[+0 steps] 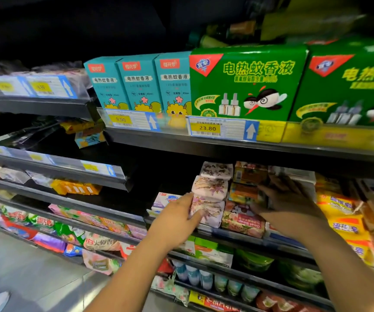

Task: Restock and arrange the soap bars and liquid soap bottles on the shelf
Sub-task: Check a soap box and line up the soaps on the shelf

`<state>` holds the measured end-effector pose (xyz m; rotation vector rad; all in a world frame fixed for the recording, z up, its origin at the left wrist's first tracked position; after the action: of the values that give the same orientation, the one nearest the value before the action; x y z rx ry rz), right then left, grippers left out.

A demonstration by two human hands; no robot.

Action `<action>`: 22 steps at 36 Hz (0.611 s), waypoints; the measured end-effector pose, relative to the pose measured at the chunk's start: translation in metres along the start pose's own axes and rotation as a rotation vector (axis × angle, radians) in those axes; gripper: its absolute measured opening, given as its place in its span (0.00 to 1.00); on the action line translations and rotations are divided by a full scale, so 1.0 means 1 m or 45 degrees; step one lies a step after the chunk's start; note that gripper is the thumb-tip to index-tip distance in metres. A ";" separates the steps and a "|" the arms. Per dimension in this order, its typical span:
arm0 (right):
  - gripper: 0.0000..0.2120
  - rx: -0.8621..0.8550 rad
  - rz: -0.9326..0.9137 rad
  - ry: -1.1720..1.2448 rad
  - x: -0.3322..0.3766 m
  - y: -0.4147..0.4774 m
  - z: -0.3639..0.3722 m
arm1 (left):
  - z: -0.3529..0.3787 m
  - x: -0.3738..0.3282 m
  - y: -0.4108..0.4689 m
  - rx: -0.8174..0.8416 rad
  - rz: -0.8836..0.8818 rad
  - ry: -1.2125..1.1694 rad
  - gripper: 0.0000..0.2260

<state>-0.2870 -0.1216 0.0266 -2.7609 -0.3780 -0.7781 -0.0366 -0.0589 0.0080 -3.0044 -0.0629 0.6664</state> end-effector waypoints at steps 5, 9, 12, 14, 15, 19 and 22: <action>0.32 -0.068 0.025 -0.103 0.006 0.004 -0.016 | -0.015 -0.024 0.017 -0.098 0.173 0.249 0.23; 0.23 -0.249 0.040 -0.280 0.014 -0.006 -0.049 | -0.014 -0.067 0.023 -0.114 0.249 0.545 0.17; 0.16 -0.359 0.026 -0.304 0.008 -0.019 -0.066 | -0.010 -0.105 0.024 -0.159 0.382 0.593 0.15; 0.14 -0.397 0.061 -0.250 -0.009 -0.033 -0.075 | -0.005 -0.131 0.022 -0.172 0.474 0.523 0.14; 0.14 -0.397 0.097 -0.223 -0.020 -0.040 -0.077 | -0.003 -0.143 0.020 -0.193 0.501 0.507 0.14; 0.12 -0.512 0.177 -0.020 -0.073 -0.071 -0.092 | 0.011 -0.175 0.024 -0.187 0.525 0.488 0.13; 0.09 -0.644 0.195 -0.176 -0.111 -0.086 -0.109 | 0.013 -0.192 0.031 -0.202 0.560 0.451 0.11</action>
<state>-0.4567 -0.0942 0.0713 -3.2741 0.0168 -0.7263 -0.2153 -0.0990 0.0755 -3.2626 0.6016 0.1410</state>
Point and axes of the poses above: each hand's wrist, its own y-axis towards the middle knuckle, its own z-axis out of the palm, x = y × z, the point moved 7 cm from there along y, towards the middle knuckle, and after that the axes turned 3 degrees about y, right-handed, at the moved point
